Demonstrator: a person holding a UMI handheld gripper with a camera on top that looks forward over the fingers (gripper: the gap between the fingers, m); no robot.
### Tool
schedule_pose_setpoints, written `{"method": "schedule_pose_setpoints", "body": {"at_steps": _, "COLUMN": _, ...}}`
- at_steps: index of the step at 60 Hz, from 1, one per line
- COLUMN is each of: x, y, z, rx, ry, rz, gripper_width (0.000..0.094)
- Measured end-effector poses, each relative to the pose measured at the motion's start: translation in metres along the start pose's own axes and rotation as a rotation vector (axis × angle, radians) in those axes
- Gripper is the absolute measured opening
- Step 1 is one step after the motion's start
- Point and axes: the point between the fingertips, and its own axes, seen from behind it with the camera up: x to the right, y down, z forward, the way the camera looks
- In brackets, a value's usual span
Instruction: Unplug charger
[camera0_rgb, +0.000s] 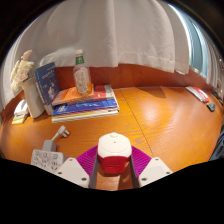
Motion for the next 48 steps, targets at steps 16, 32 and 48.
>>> {"method": "schedule_pose_setpoints", "body": {"at_steps": 16, "x": 0.003, "y": -0.049, "z": -0.052, "rx": 0.087, "ry": 0.084, "rz": -0.031, "gripper_width": 0.0794}}
{"method": "schedule_pose_setpoints", "body": {"at_steps": 32, "x": -0.077, "y": -0.105, "z": -0.219, "rx": 0.307, "ry": 0.044, "rz": -0.022, "gripper_width": 0.0783}}
{"method": "schedule_pose_setpoints", "body": {"at_steps": 48, "x": -0.213, "y": -0.031, "z": -0.319, "rx": 0.310, "ry": -0.066, "rz": -0.108, "gripper_width": 0.0800}}
